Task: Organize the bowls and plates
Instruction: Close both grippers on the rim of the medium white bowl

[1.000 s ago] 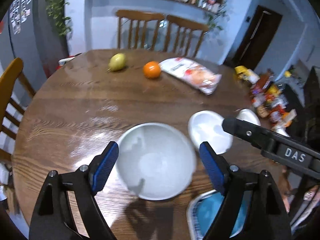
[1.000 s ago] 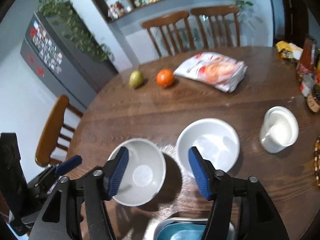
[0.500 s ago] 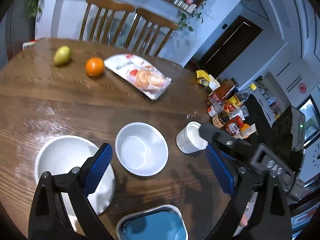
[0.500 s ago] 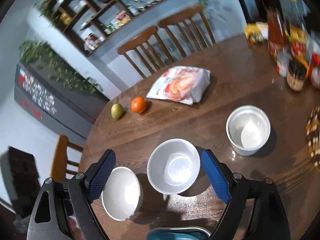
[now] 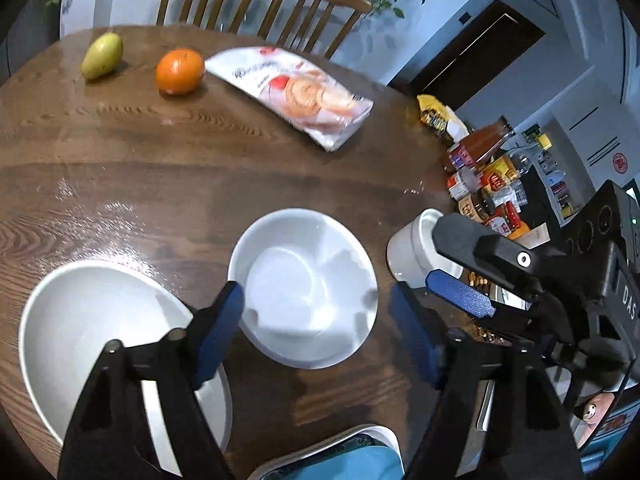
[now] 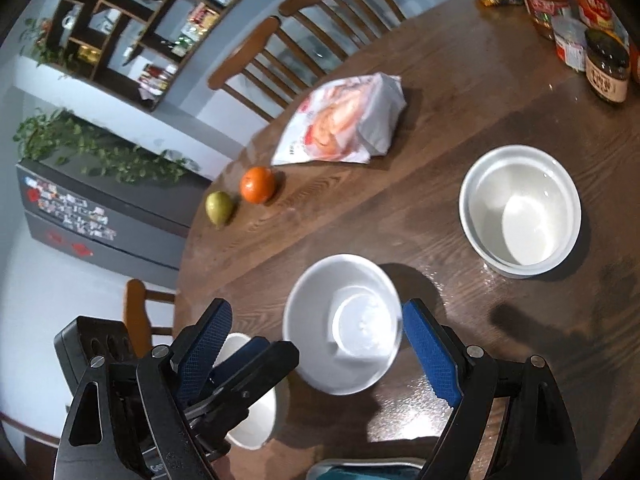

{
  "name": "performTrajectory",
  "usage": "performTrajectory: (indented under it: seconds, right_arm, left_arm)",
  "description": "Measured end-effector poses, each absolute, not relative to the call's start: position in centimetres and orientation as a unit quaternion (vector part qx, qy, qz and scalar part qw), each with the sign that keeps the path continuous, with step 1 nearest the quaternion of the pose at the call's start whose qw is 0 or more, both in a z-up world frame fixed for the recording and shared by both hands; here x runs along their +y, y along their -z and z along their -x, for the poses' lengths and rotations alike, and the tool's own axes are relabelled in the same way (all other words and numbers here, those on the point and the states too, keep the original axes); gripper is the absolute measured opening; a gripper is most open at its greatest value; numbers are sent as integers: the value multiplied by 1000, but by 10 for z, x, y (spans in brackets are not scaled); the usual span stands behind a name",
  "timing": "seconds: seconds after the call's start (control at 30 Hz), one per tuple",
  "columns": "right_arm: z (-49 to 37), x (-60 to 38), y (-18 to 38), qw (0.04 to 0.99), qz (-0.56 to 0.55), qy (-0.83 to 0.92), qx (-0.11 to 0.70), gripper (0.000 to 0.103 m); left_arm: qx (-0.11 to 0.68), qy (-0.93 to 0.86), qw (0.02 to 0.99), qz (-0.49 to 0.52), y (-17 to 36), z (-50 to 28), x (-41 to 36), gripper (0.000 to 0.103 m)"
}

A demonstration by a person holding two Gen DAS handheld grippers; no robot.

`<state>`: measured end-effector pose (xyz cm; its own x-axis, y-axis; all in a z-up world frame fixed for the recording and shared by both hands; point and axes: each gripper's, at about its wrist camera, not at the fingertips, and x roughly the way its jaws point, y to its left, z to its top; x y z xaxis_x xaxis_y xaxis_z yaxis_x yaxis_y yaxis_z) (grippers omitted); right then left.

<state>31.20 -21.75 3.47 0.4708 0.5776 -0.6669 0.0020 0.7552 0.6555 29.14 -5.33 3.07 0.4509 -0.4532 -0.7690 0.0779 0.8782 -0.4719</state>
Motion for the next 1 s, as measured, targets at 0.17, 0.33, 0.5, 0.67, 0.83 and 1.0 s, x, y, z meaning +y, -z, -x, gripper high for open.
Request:
performTrajectory:
  seconds: [0.17, 0.33, 0.5, 0.67, 0.83, 1.0]
  right_arm:
    - [-317, -217, -26, 808, -285, -152, 492, 86]
    - [-322, -216, -20, 807, -279, -148, 499, 77]
    - [-323, -213, -18, 811, -264, -143, 503, 65]
    - [-324, -207, -17, 815, -250, -137, 504, 64]
    - [-326, -203, -12, 813, -244, -135, 511, 64]
    - [-328, -201, -9, 811, -242, -134, 515, 64]
  left_arm:
    - [506, 164, 828, 177, -23, -295, -59, 61]
    - [510, 146, 831, 170, -20, -298, -57, 60]
    - [498, 139, 838, 174, -23, -299, -48, 60]
    - [495, 128, 841, 178, -21, -302, -44, 49]
    - [496, 110, 845, 168, -19, -303, -45, 49]
    - [499, 110, 844, 163, -16, -305, -46, 49]
